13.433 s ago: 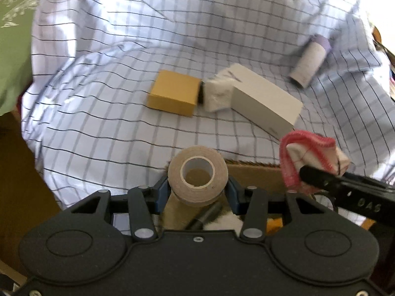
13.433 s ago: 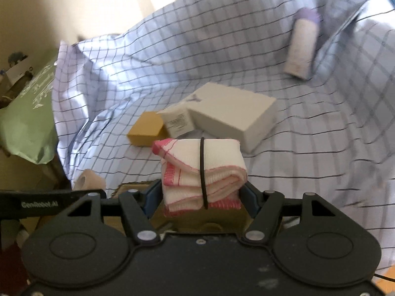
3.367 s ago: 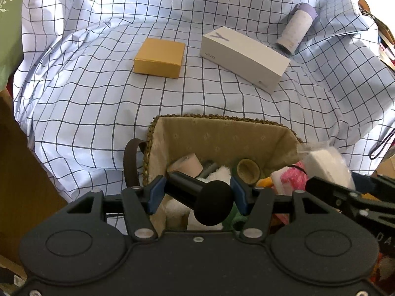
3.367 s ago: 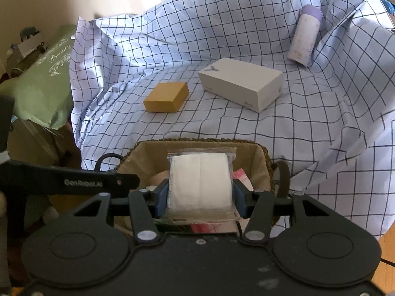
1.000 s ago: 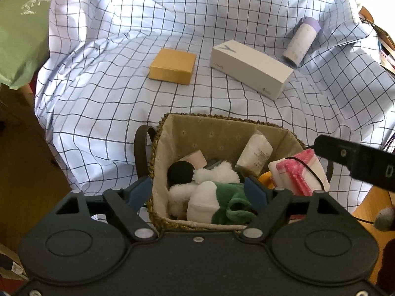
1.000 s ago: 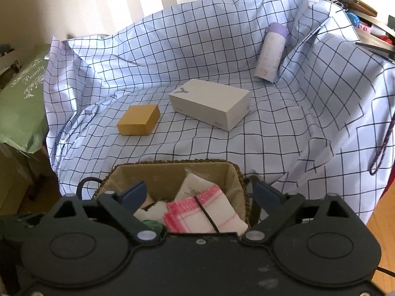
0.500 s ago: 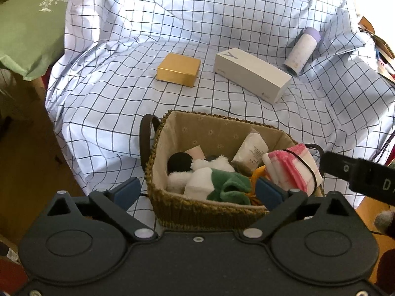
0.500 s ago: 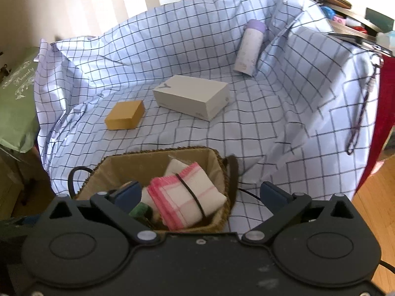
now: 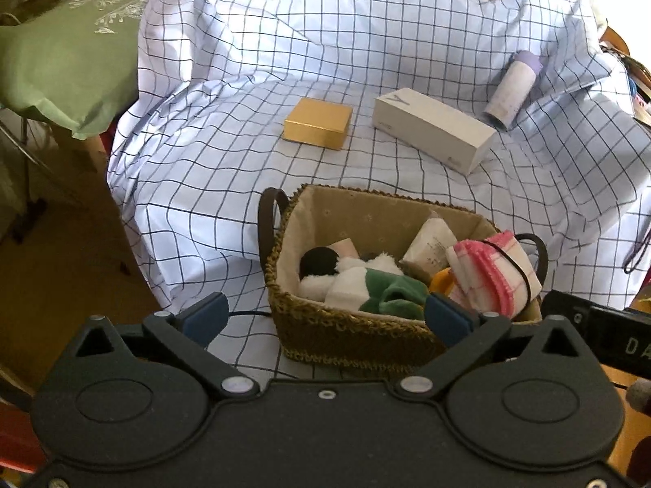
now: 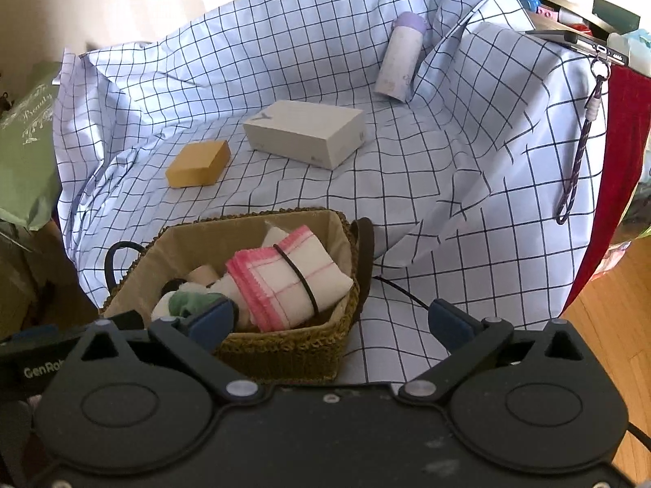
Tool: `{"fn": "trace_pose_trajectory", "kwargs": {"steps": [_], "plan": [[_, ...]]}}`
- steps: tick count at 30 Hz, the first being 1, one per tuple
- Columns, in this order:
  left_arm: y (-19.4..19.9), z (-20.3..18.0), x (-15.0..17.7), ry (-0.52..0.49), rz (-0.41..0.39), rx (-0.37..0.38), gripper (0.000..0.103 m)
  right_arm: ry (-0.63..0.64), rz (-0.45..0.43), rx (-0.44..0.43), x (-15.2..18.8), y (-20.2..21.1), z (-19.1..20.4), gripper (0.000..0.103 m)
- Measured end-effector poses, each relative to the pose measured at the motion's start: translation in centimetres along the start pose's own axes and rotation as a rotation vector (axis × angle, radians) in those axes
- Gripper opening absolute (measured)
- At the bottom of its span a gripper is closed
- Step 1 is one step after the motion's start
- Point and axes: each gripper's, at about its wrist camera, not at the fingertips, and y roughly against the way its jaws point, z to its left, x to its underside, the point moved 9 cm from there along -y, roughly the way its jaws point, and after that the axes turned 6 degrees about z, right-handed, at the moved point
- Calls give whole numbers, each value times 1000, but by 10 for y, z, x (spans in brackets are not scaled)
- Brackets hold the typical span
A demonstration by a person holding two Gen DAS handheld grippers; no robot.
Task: Organize soft objects
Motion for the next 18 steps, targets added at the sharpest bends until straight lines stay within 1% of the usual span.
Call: {"fn": "trace_pose_trajectory", "kwargs": {"steps": [7, 18], "plan": [[1, -3, 3, -14, 8, 7, 99, 1, 9, 3, 0, -2, 0, 103], [-2, 1, 4, 6, 21, -2, 99, -10, 22, 4, 1, -4, -2, 103]]}}
